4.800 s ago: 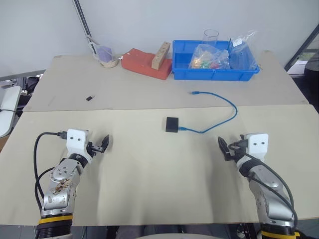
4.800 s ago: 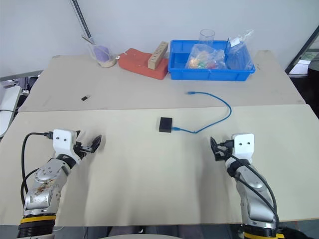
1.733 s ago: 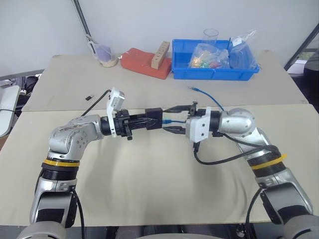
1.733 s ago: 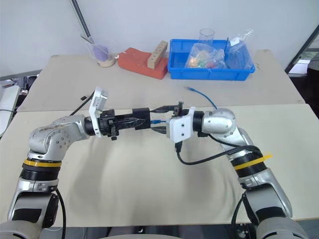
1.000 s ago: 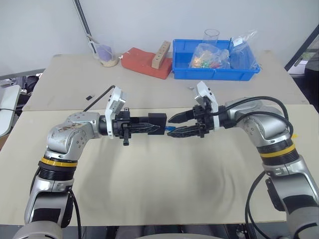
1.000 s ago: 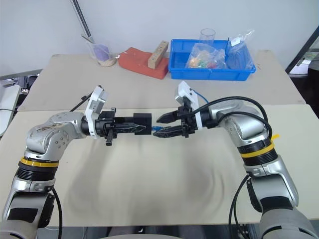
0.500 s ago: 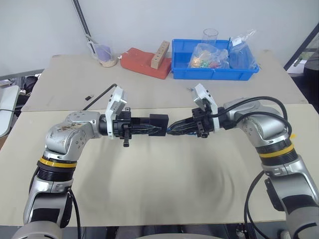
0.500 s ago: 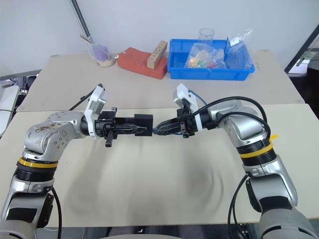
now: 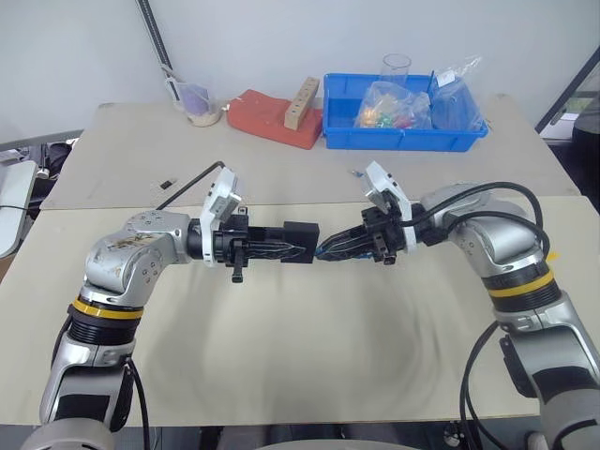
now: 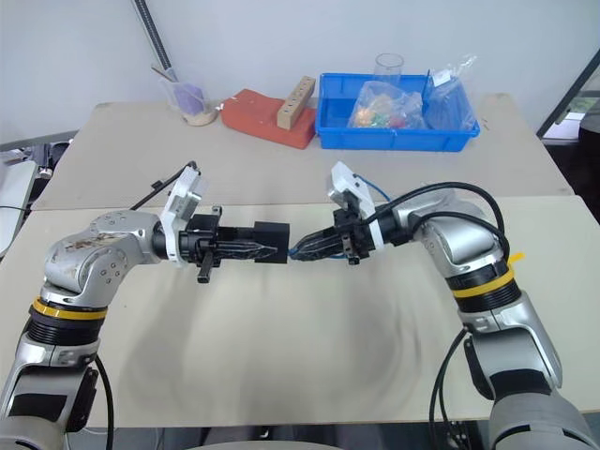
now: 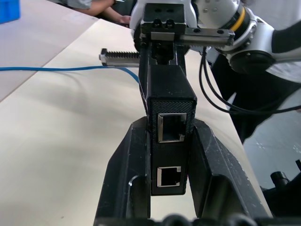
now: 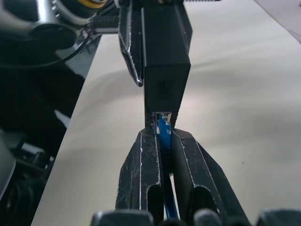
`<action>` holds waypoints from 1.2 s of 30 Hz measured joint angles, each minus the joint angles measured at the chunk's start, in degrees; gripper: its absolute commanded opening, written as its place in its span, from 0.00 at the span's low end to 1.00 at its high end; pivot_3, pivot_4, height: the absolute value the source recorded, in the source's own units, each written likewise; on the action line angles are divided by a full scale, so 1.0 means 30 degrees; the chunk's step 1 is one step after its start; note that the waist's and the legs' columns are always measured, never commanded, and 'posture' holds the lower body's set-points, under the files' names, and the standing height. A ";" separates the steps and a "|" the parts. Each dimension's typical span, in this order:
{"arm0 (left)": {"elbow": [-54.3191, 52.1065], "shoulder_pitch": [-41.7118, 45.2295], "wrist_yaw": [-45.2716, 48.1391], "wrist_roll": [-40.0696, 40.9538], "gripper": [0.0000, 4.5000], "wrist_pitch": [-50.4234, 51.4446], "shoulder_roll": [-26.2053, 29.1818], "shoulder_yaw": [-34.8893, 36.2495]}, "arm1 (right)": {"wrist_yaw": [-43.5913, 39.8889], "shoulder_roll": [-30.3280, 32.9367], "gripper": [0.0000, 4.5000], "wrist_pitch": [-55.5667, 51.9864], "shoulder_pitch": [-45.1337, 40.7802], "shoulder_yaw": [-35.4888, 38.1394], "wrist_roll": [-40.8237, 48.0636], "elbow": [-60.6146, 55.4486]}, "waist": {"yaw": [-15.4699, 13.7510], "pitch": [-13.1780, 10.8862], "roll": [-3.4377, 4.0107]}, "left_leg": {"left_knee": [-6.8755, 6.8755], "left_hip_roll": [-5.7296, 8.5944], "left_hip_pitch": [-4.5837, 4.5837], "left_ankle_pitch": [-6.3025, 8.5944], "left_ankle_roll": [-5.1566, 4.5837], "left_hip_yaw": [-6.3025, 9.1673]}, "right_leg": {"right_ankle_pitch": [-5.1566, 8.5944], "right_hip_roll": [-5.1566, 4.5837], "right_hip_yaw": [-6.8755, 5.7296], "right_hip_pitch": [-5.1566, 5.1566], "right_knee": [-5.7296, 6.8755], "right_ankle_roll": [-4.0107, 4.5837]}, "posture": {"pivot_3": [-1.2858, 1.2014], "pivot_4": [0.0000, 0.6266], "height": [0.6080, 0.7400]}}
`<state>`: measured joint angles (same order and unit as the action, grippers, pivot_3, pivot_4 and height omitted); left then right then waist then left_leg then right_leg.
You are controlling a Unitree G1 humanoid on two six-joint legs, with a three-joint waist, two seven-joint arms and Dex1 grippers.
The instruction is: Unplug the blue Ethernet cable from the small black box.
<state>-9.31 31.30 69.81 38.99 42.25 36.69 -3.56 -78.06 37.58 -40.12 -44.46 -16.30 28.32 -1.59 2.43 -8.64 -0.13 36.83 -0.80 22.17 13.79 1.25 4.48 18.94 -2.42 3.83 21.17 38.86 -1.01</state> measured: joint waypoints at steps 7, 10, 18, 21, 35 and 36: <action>0.0395 -0.2330 -0.0428 -0.1057 0.12 -0.1531 0.1990 0.1951 | 0.2346 0.1146 0.00 0.3017 0.4546 -0.0360 -0.3968 0.2378 | -0.0027 -0.0009 0.0002 | 0.0001 0.0005 -0.0004 0.0001 -0.0002 -0.0022 | 0.0000 -0.0008 0.0017 0.0008 -0.0044 0.0000 | 0.52 0.24 1.00; 0.0325 -0.2377 -0.1106 -0.1184 0.12 -0.1920 0.1433 0.1917 | 0.2582 0.0760 0.00 0.3198 0.4671 -0.0274 -0.3964 0.1825 | 0.0050 -0.0010 0.0004 | -0.0004 -0.0004 -0.0007 0.0001 -0.0002 -0.0019 | 0.0000 0.0004 0.0019 0.0011 -0.0030 0.0000 | 0.52 0.24 1.00; 0.0330 -0.3656 -0.2962 -0.2460 0.12 -0.4118 -0.0116 0.2021 | 0.3701 0.0701 0.22 0.6385 0.5295 -0.0247 -0.5925 0.1753 | -0.0127 -0.0009 0.0004 | -0.0002 0.0006 -0.0003 0.0001 -0.0001 -0.0020 | 0.0000 -0.0013 0.0017 0.0002 -0.0054 0.0000 | 0.52 0.24 1.00; 0.0542 -0.3711 -0.3647 -0.2988 0.12 -0.5068 -0.0906 0.1989 | 0.4029 0.0475 0.44 0.7554 0.5573 -0.0342 -0.6478 0.2046 | -0.0132 -0.0009 0.0004 | -0.0001 0.0008 -0.0006 0.0001 -0.0001 -0.0029 | 0.0000 -0.0016 0.0024 0.0000 -0.0054 0.0000 | 0.52 0.24 1.00; 0.7369 -0.3657 -0.7856 -0.7567 0.12 -1.2810 -0.5775 0.1263 | 0.7608 -0.0221 0.99 -0.1210 0.5544 0.5065 0.0400 -0.6869 | -0.0366 -0.0004 -0.0002 | 0.0000 0.0018 0.0005 0.0001 -0.0001 -0.0020 | -0.0002 -0.0021 0.0026 -0.0004 -0.0053 0.0002 | 0.52 0.24 1.00; 0.7837 -0.3600 -0.8032 -0.7849 0.12 -1.3292 -0.6055 0.1116 | 0.8212 -0.0377 0.99 -0.1786 0.5403 0.5327 0.0740 -0.7222 | -0.0442 -0.0004 -0.0001 | 0.0002 0.0020 0.0004 0.0001 -0.0001 -0.0020 | -0.0002 -0.0022 0.0025 -0.0004 -0.0053 0.0002 | 0.52 0.24 1.00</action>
<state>14.20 20.51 45.71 15.44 2.37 18.53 -0.21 -53.42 36.45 -45.48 -28.26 -0.32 30.54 -23.25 1.11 -8.65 -0.14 36.83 -0.74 22.18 13.79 1.24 4.43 18.93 -2.48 3.91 21.16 38.70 -1.01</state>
